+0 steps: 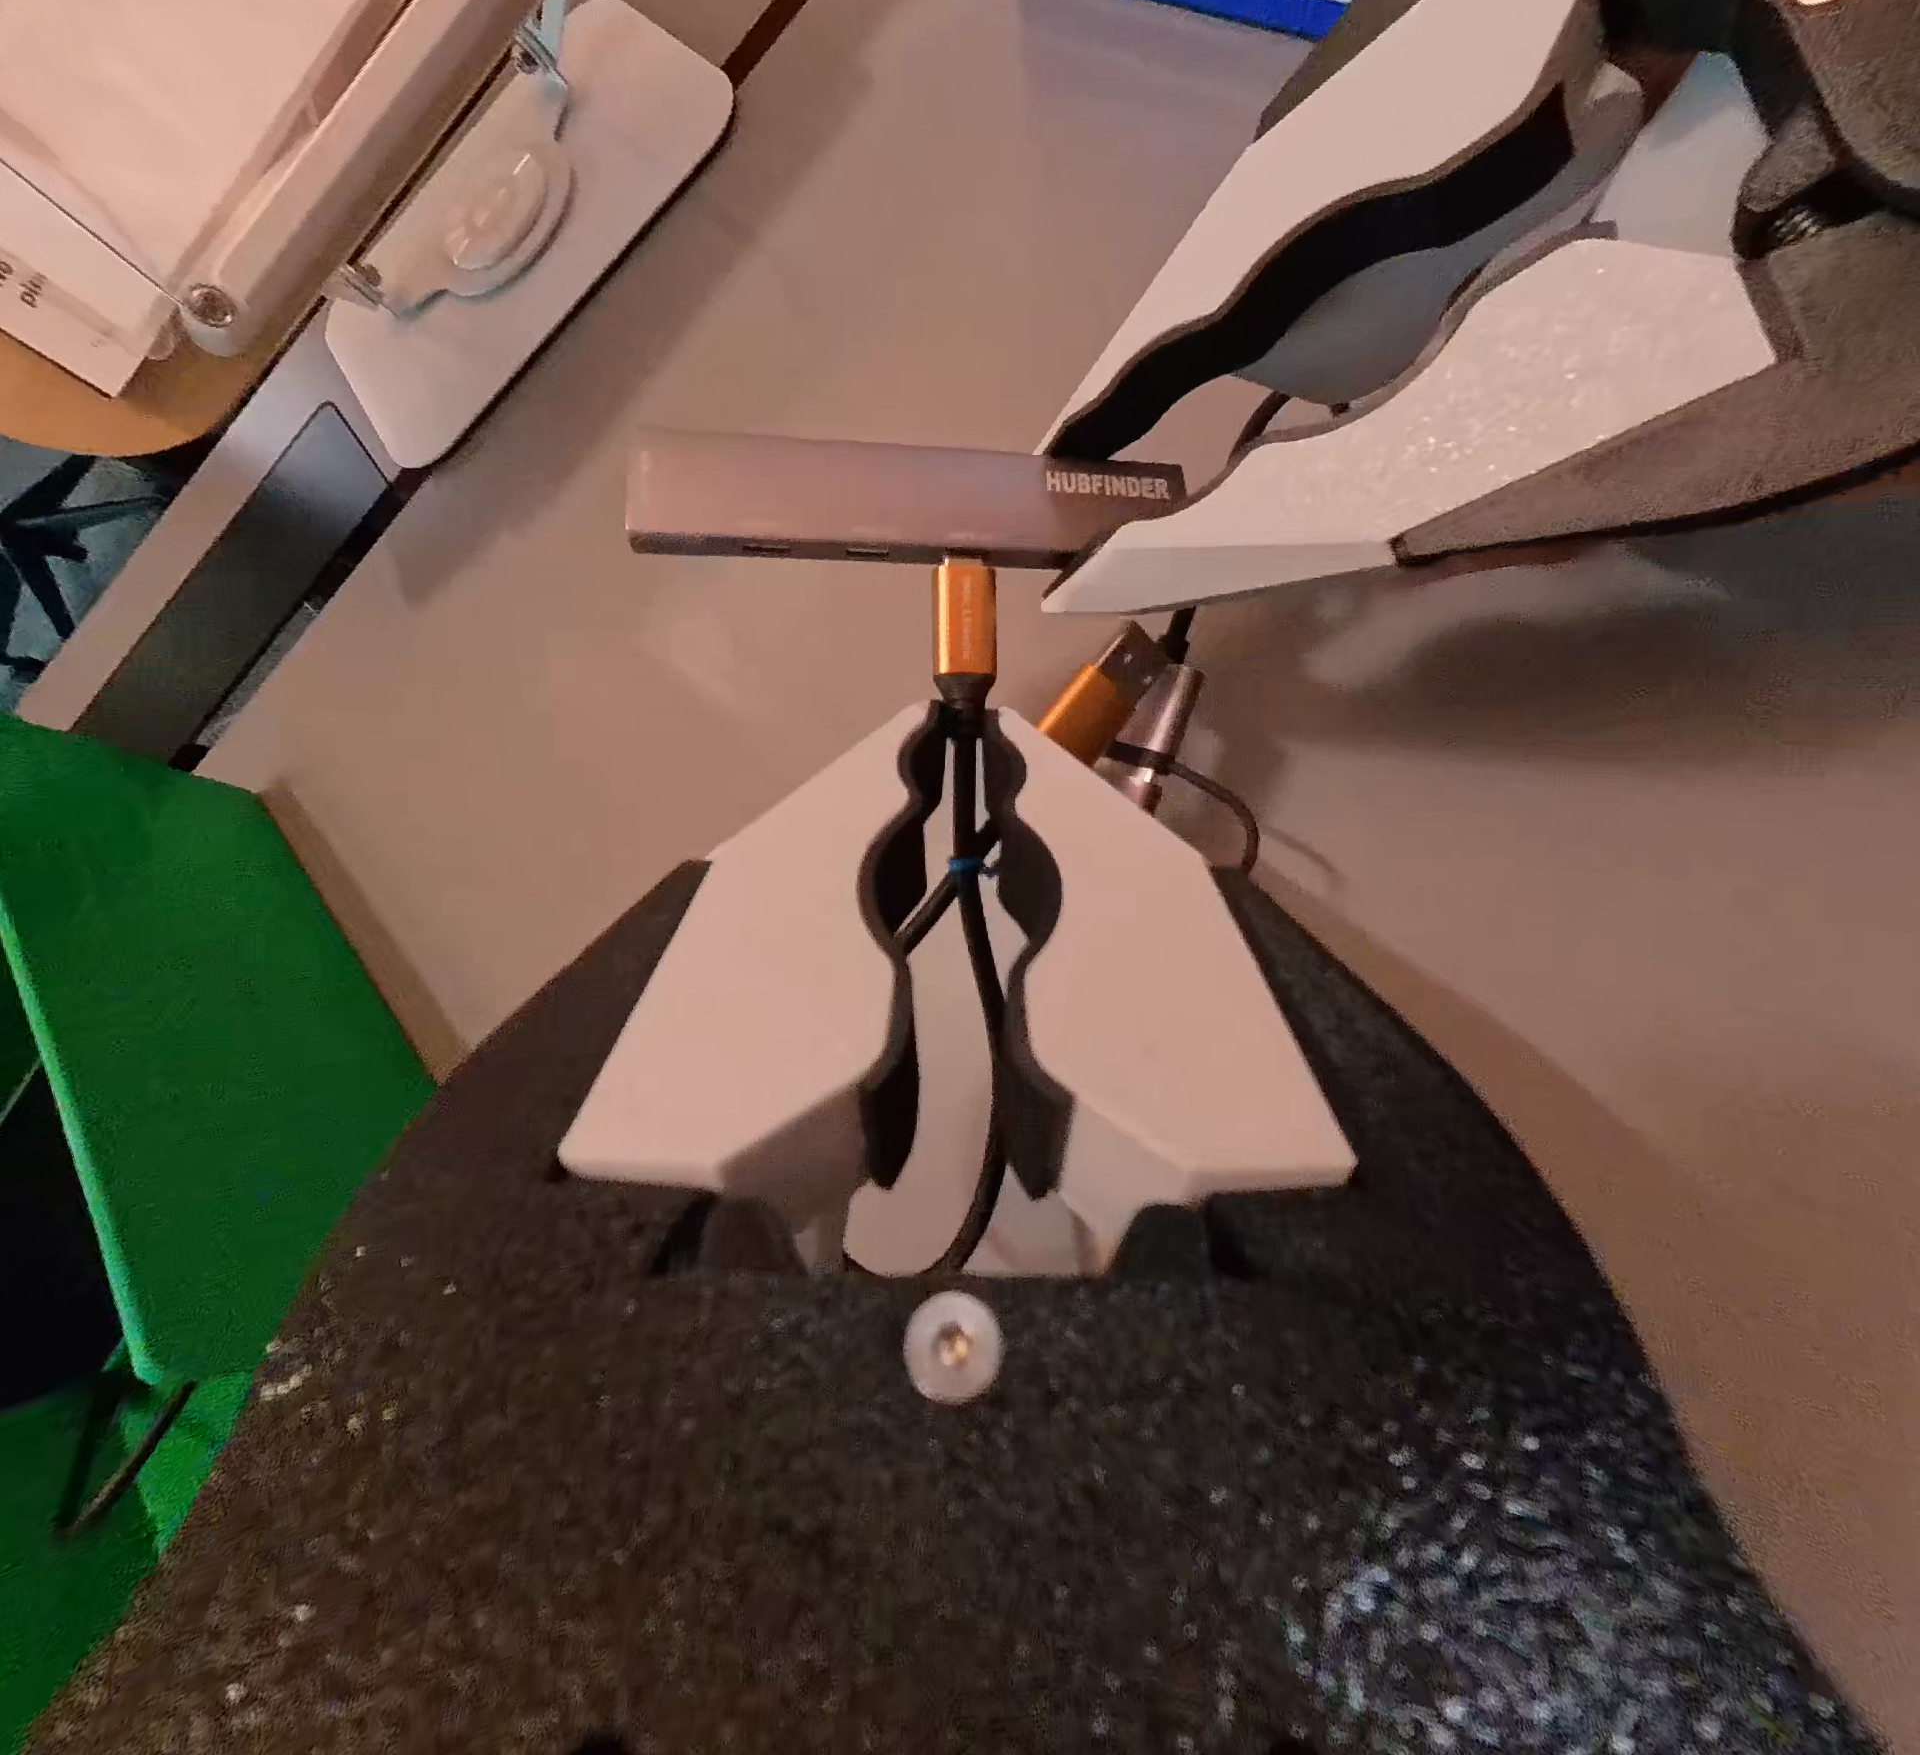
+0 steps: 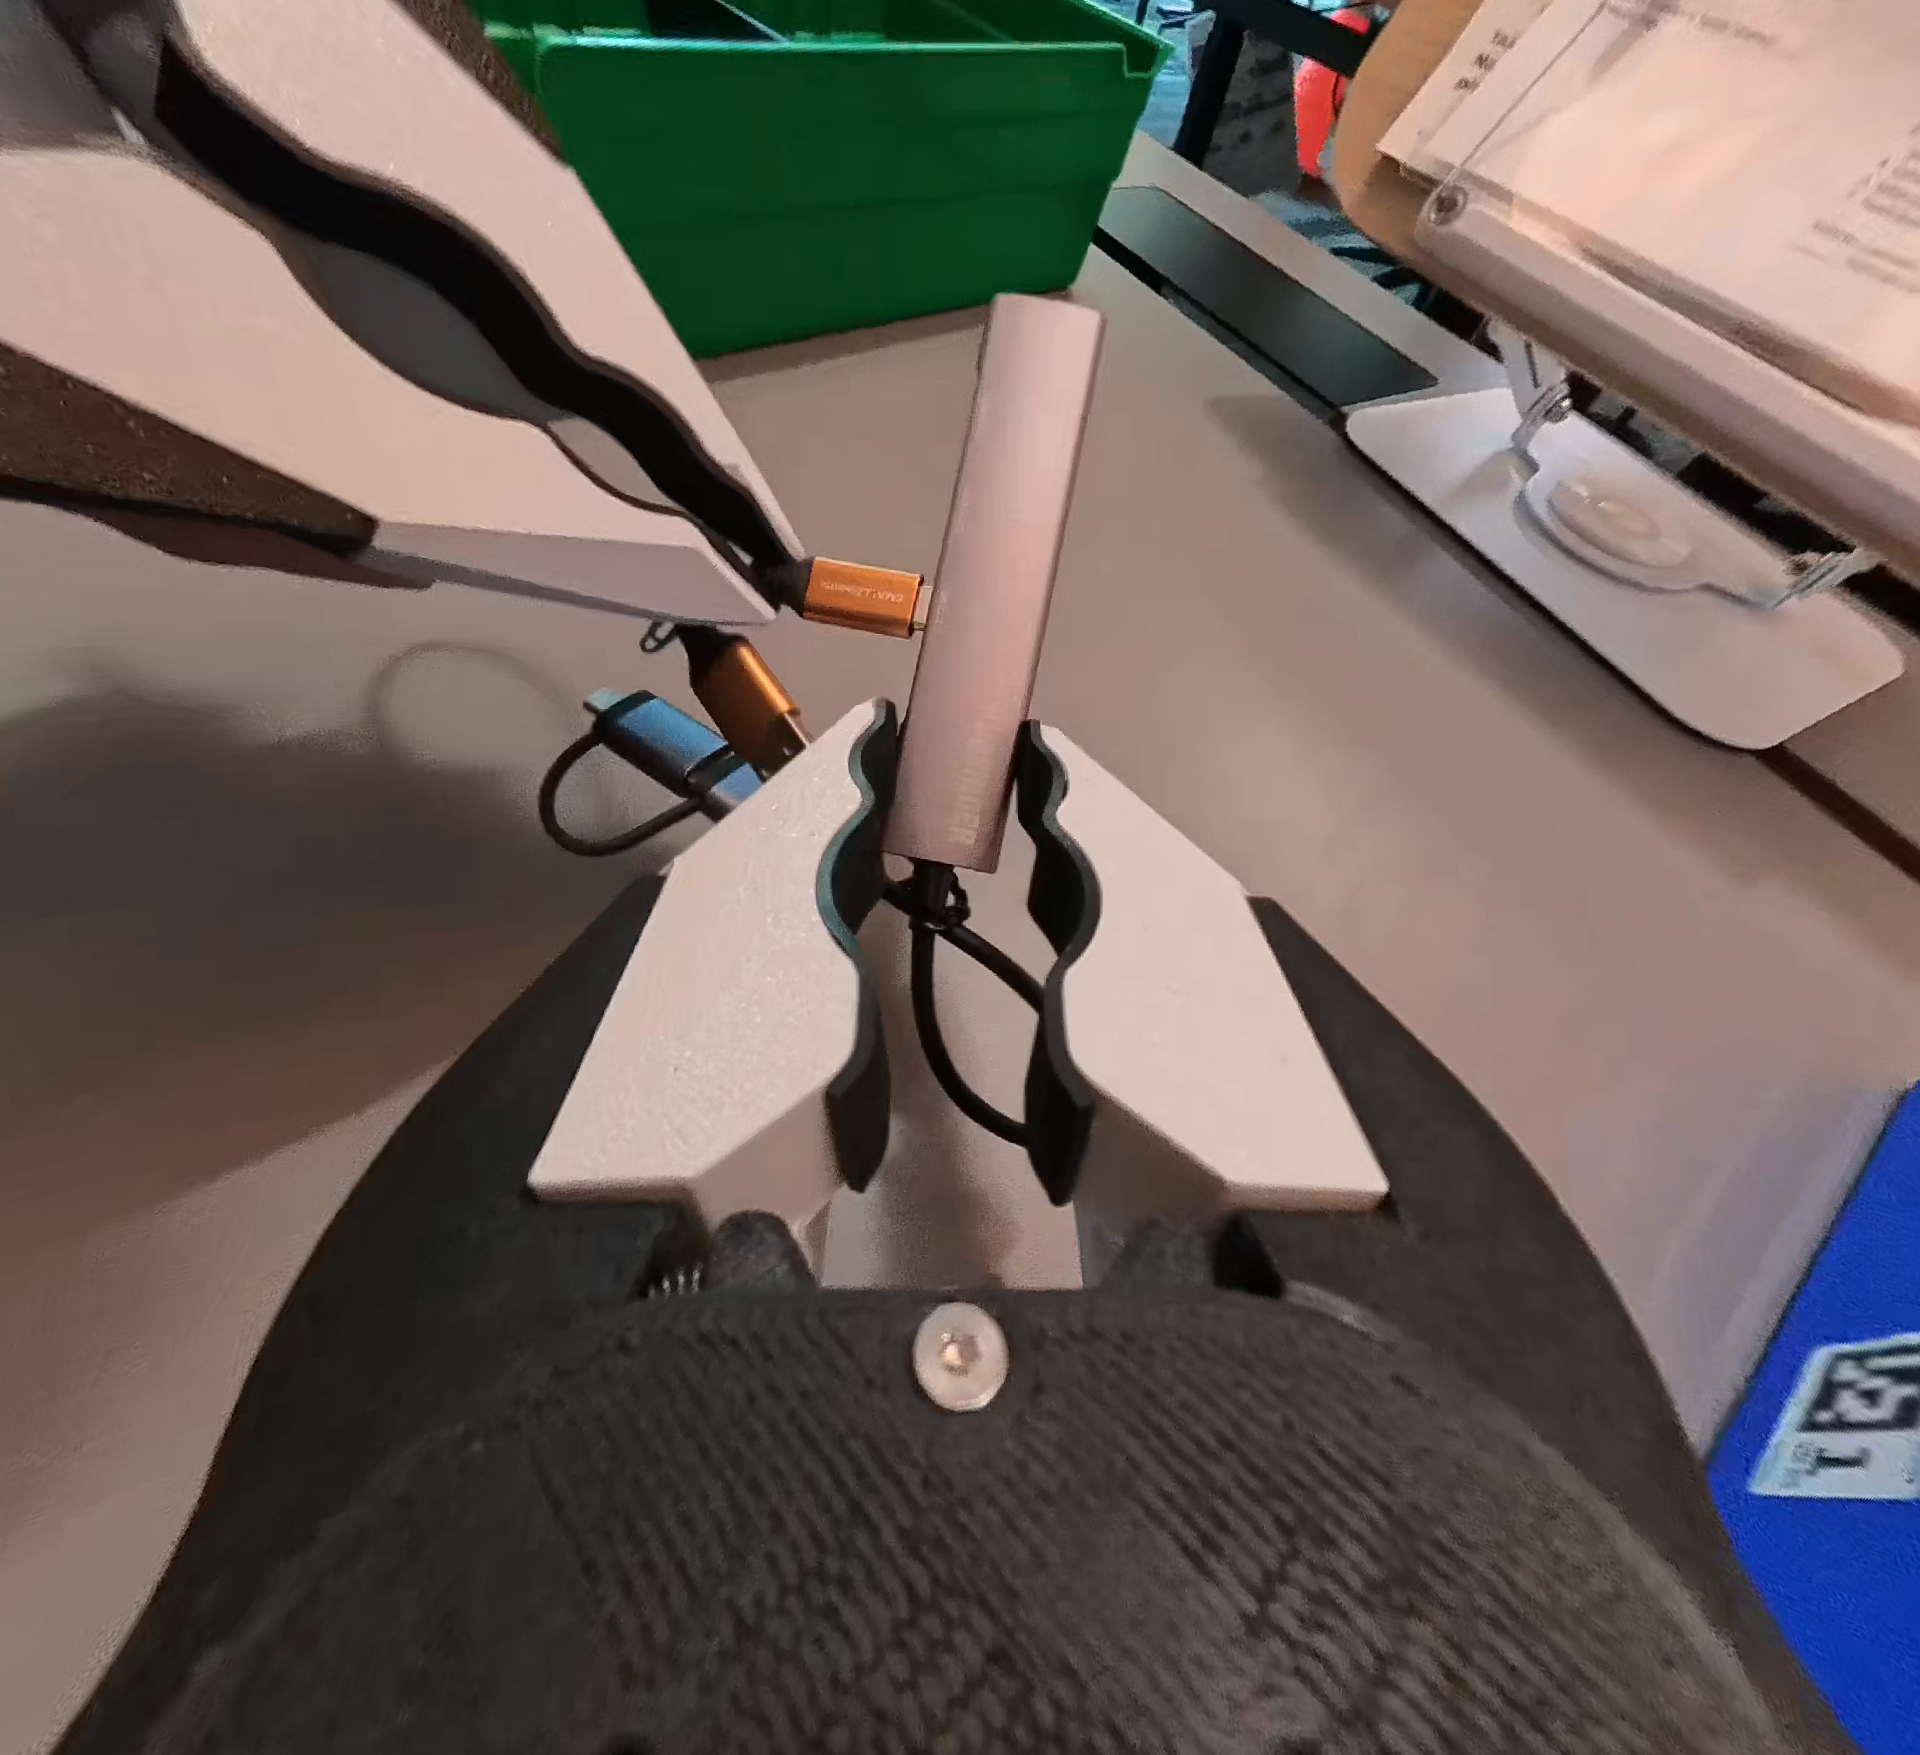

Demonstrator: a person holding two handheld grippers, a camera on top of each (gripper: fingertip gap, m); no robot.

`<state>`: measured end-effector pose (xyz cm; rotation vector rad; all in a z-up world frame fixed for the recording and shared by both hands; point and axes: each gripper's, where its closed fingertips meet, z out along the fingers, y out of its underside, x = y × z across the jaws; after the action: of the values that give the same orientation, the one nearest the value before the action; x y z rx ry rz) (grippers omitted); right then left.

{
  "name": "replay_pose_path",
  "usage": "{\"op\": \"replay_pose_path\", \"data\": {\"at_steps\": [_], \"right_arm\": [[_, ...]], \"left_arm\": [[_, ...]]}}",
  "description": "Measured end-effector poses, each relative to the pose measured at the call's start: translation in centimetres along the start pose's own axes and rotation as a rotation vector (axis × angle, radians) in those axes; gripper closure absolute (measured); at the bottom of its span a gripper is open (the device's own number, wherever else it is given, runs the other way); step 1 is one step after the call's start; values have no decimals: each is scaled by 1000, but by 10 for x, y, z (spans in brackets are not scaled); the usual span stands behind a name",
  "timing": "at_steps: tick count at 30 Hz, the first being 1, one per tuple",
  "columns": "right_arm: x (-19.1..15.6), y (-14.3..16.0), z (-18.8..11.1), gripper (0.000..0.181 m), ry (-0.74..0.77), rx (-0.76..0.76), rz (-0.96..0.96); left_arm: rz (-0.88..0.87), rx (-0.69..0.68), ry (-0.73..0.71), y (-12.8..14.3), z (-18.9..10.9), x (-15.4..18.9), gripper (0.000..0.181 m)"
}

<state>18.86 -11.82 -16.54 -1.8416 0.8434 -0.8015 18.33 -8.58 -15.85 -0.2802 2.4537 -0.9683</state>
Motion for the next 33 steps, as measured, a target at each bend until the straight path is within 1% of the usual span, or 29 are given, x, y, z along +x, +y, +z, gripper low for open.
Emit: {"op": "replay_pose_path", "data": {"at_steps": [3, 6, 9, 13, 16, 18, 22, 24, 27, 30, 31, 33], "right_arm": [[-3, -2, 0, 158, 7, 0, -72], [-4, -7, -2, 159, 12, 15, -104], [-6, -5, -1, 159, 17, 8, -141], [-6, -9, -3, 158, 16, 29, -149], [-1, -14, -4, 159, 53, 60, -139], [2, -13, -5, 159, 44, 60, -118], [4, -15, -11, 159, 31, 93, -109], [4, -13, -10, 159, 41, 79, -139], [-3, -13, -7, 160, 24, 76, -185], [-13, -19, -6, 160, 1, 108, -217], [-14, -21, -7, 160, 3, 124, -228], [-23, -25, -9, 160, -47, 160, -240]], "left_arm": [[49, -14, -6, 1, -2, -1, 178], [29, 14, 2, 1, -4, -3, 178], [52, 21, -8, 3, -4, -3, 178], [7, 77, -3, -3, -10, -5, 178], [29, 91, -16, -4, -7, -7, 177], [-1, 110, 21, -4, -4, -3, 176], [-138, 214, 147, -8, -7, 5, 175], [-223, 235, 195, -8, -11, 1, 151], [-440, 306, 263, -14, -18, -14, 128], [-659, 376, 390, -22, -22, -22, 128], [-709, 384, 420, -23, -21, -23, 135], [-786, 422, 491, -26, -20, -23, 152]]}}
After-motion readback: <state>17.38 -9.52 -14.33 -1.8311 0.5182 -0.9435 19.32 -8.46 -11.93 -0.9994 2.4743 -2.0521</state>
